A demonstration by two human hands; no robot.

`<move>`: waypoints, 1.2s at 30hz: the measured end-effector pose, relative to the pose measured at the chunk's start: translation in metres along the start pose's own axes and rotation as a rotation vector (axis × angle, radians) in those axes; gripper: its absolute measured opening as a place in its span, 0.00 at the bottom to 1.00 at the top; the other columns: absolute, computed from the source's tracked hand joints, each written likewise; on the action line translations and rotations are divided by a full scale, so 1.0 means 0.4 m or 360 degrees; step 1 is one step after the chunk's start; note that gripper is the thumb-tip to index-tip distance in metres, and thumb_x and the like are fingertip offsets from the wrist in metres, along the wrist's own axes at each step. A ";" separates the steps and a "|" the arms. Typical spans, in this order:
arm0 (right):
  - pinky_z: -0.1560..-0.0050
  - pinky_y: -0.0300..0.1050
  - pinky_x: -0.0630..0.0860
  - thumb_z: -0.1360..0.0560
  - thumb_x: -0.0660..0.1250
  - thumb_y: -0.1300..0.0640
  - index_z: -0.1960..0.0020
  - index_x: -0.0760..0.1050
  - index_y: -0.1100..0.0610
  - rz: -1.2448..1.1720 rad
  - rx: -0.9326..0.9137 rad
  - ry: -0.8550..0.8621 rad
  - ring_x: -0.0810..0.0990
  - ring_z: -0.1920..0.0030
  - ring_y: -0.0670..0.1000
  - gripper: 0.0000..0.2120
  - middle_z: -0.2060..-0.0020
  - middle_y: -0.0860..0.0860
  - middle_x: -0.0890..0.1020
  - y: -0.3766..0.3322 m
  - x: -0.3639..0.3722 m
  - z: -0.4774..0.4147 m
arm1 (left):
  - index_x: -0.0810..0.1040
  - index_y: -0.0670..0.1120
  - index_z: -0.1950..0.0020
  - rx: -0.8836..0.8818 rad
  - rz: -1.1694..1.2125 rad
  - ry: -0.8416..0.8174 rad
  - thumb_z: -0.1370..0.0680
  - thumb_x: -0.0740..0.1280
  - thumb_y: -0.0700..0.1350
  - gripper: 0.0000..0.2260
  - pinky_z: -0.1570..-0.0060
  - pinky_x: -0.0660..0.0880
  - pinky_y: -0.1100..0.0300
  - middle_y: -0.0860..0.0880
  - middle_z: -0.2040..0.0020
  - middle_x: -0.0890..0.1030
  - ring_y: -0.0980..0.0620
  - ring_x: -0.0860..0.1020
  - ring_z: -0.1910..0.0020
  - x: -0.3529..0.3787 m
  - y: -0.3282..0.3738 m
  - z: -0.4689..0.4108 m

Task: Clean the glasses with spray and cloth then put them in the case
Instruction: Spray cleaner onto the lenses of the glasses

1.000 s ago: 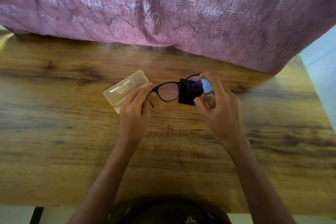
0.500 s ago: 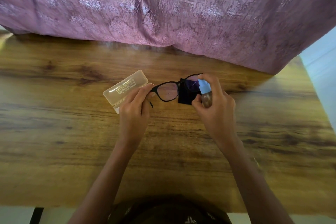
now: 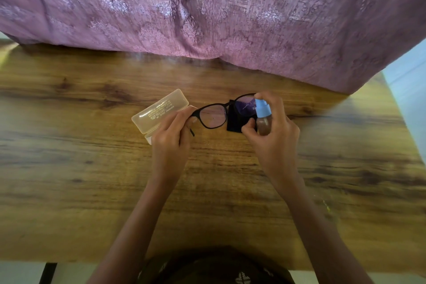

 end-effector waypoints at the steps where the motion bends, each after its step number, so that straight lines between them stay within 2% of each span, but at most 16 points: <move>1: 0.67 0.27 0.67 0.31 0.71 0.68 0.40 0.68 0.48 -0.0024 0.0006 0.0034 0.67 0.74 0.46 0.26 0.75 0.43 0.65 0.000 -0.001 0.002 | 0.80 0.36 0.42 -0.0001 -0.0004 0.0003 0.21 0.64 0.36 0.10 0.46 0.70 0.76 0.51 0.49 0.78 0.63 0.73 0.47 0.000 -0.002 0.000; 5: 0.66 0.27 0.66 0.30 0.72 0.65 0.38 0.69 0.49 -0.0083 0.0019 0.0002 0.67 0.73 0.41 0.25 0.71 0.36 0.65 0.005 0.006 -0.002 | 0.80 0.36 0.42 -0.0017 -0.0021 -0.0003 0.21 0.65 0.34 0.10 0.46 0.70 0.77 0.43 0.49 0.82 0.63 0.73 0.47 0.003 -0.007 0.001; 8: 0.66 0.25 0.67 0.30 0.73 0.64 0.37 0.70 0.50 -0.0072 -0.0022 -0.0046 0.69 0.72 0.40 0.25 0.69 0.35 0.64 0.000 0.011 -0.003 | 0.80 0.36 0.41 -0.0028 -0.0041 -0.0007 0.22 0.66 0.33 0.10 0.45 0.69 0.77 0.41 0.49 0.83 0.62 0.73 0.47 0.005 -0.010 0.002; 12: 0.67 0.24 0.67 0.32 0.72 0.69 0.40 0.72 0.54 -0.0130 -0.0037 0.0035 0.70 0.73 0.43 0.24 0.75 0.39 0.64 -0.006 0.002 0.004 | 0.80 0.36 0.41 -0.0030 -0.0034 -0.0020 0.21 0.65 0.34 0.10 0.45 0.69 0.76 0.42 0.48 0.82 0.63 0.73 0.46 0.003 -0.008 0.001; 16: 0.69 0.28 0.67 0.31 0.72 0.66 0.40 0.71 0.50 -0.0202 0.0090 0.0076 0.71 0.73 0.50 0.24 0.75 0.51 0.71 0.015 -0.006 -0.007 | 0.80 0.37 0.41 -0.0038 -0.0028 -0.0027 0.21 0.64 0.36 0.11 0.45 0.70 0.76 0.43 0.48 0.82 0.63 0.73 0.46 0.003 -0.007 0.000; 19: 0.70 0.28 0.68 0.29 0.72 0.64 0.38 0.69 0.49 -0.0332 0.0205 0.0119 0.71 0.73 0.52 0.24 0.74 0.53 0.73 0.041 -0.017 -0.010 | 0.80 0.36 0.41 -0.0046 -0.0017 -0.0024 0.21 0.64 0.36 0.10 0.47 0.70 0.77 0.42 0.49 0.83 0.63 0.73 0.47 0.001 -0.006 0.000; 21: 0.71 0.28 0.67 0.27 0.68 0.65 0.37 0.65 0.46 -0.0384 0.0256 0.0142 0.70 0.73 0.50 0.24 0.74 0.53 0.72 0.059 -0.020 -0.011 | 0.80 0.36 0.42 -0.0047 -0.0017 -0.0023 0.21 0.64 0.36 0.10 0.47 0.69 0.78 0.42 0.49 0.83 0.63 0.73 0.48 0.001 -0.006 0.000; 23: 0.73 0.36 0.71 0.24 0.62 0.64 0.37 0.61 0.43 -0.0439 0.0316 0.0107 0.71 0.74 0.50 0.23 0.72 0.54 0.72 0.084 -0.013 -0.013 | 0.80 0.36 0.42 -0.0047 -0.0020 -0.0022 0.21 0.64 0.37 0.10 0.47 0.69 0.78 0.42 0.49 0.83 0.63 0.73 0.47 0.002 -0.007 0.000; 25: 0.70 0.50 0.75 0.21 0.57 0.63 0.34 0.56 0.41 -0.0516 0.0401 0.0017 0.74 0.70 0.60 0.24 0.66 0.62 0.75 0.115 0.003 -0.015 | 0.80 0.36 0.41 -0.0046 -0.0024 -0.0028 0.21 0.65 0.36 0.10 0.47 0.69 0.77 0.42 0.50 0.83 0.63 0.73 0.48 0.003 -0.009 0.000; 26: 0.68 0.51 0.75 0.19 0.56 0.64 0.32 0.54 0.42 -0.0547 0.0408 -0.0028 0.75 0.68 0.63 0.24 0.63 0.65 0.75 0.130 0.012 -0.014 | 0.80 0.36 0.41 -0.0039 -0.0027 -0.0033 0.21 0.65 0.35 0.10 0.48 0.70 0.77 0.43 0.50 0.83 0.63 0.73 0.49 0.003 -0.009 0.000; 27: 0.67 0.48 0.75 0.18 0.56 0.65 0.28 0.51 0.46 -0.0554 0.0385 -0.0069 0.75 0.67 0.62 0.25 0.60 0.65 0.76 0.143 0.022 -0.012 | 0.80 0.36 0.41 -0.0030 -0.0030 -0.0036 0.21 0.66 0.34 0.10 0.49 0.70 0.77 0.43 0.50 0.82 0.63 0.73 0.50 0.003 -0.008 0.001; 29: 0.63 0.34 0.75 0.17 0.57 0.65 0.23 0.47 0.56 -0.0475 0.0368 -0.0118 0.75 0.66 0.53 0.28 0.54 0.58 0.76 0.178 0.041 -0.008 | 0.80 0.36 0.41 -0.0012 -0.0028 -0.0035 0.22 0.66 0.34 0.10 0.49 0.70 0.78 0.47 0.50 0.81 0.63 0.73 0.50 0.003 -0.006 0.001; 31: 0.59 0.29 0.72 0.18 0.59 0.65 0.25 0.53 0.61 -0.0376 0.0455 -0.0140 0.77 0.60 0.51 0.25 0.51 0.54 0.75 0.227 0.060 -0.003 | 0.80 0.36 0.41 0.0000 -0.0025 -0.0025 0.22 0.66 0.33 0.10 0.48 0.70 0.77 0.51 0.48 0.78 0.63 0.73 0.48 0.002 -0.005 0.001; 34: 0.55 0.44 0.76 0.19 0.62 0.62 0.38 0.63 0.59 -0.0331 0.0619 -0.0141 0.78 0.53 0.60 0.12 0.50 0.58 0.76 0.284 0.079 0.005 | 0.80 0.37 0.41 0.0001 -0.0028 -0.0011 0.22 0.66 0.33 0.10 0.46 0.70 0.76 0.52 0.48 0.77 0.63 0.74 0.47 0.003 -0.009 0.002; 35: 0.55 0.42 0.76 0.19 0.63 0.62 0.41 0.64 0.59 -0.0316 0.0649 -0.0127 0.78 0.53 0.59 0.10 0.50 0.58 0.77 0.294 0.081 0.007 | 0.80 0.37 0.41 0.0002 -0.0032 -0.0003 0.22 0.66 0.33 0.10 0.46 0.70 0.76 0.52 0.48 0.77 0.63 0.74 0.47 0.003 -0.011 0.003; 36: 0.56 0.35 0.74 0.19 0.63 0.62 0.41 0.64 0.60 -0.0289 0.0673 -0.0112 0.78 0.55 0.56 0.10 0.51 0.56 0.76 0.302 0.081 0.008 | 0.80 0.37 0.41 0.0000 -0.0034 0.0004 0.22 0.67 0.33 0.10 0.45 0.70 0.76 0.52 0.48 0.77 0.63 0.74 0.47 0.003 -0.012 0.004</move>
Point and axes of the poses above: each hand's wrist, its own z-axis away from the middle knuckle, its own x-axis out of the palm, y = z × x, the point moved 7 cm from there along -z, towards the middle knuckle
